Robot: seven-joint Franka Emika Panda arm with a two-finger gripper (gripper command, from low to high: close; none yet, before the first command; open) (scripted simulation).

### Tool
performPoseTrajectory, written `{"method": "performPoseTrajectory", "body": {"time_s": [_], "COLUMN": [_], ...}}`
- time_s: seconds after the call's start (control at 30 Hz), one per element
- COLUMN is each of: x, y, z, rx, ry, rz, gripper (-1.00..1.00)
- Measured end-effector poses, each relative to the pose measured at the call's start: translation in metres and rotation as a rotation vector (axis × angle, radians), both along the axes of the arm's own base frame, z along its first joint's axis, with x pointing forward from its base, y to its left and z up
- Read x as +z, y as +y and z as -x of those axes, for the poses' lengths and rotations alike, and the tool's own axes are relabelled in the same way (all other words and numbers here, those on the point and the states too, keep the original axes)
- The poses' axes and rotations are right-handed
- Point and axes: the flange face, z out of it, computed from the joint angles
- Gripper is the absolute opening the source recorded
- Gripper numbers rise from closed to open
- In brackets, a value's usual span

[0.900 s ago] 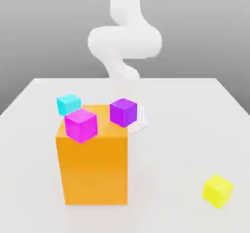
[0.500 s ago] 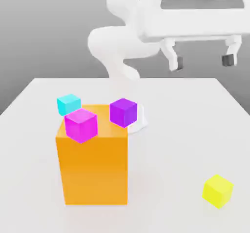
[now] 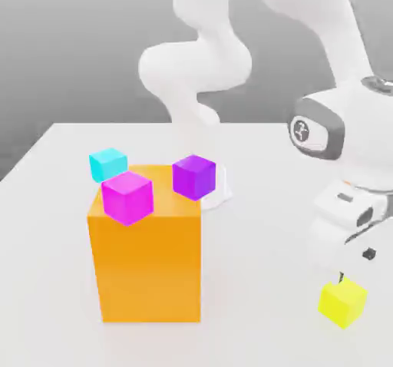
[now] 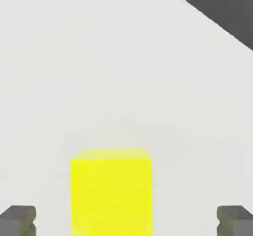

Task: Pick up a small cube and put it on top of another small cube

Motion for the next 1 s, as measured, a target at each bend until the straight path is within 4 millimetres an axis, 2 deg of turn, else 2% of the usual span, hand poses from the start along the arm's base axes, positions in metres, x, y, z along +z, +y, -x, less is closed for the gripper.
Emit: {"method": "performPoseTrajectory", "body": {"time_s": [0.07,0.1,0.33,0.5,0.53,0.6,0.73,0.87,1.0], "x": [-0.025,-0.035,-0.037,0.015,0.029,0.058,0.120,0.183,0.242], "y": [0.000,0.000,0.000,-0.001,-0.009,-0.038,-0.131,-0.194,-0.273], "z": [0.001,0.002,0.002,0.002,-0.005,-0.026,-0.063,-0.066,-0.051], "rx": [0.002,0.002,0.003,0.002,-0.011,-0.051,-0.193,-0.257,-0.357], "ry": [0.003,0.003,0.003,0.003,0.001,-0.005,-0.009,-0.008,-0.003], "rz": [0.001,0.001,0.002,0.002,0.005,0.013,0.024,0.026,0.017], "gripper": [0.00,-1.00,-1.00,-1.00,-1.00,-1.00,-1.00,-1.00,-1.00]}}
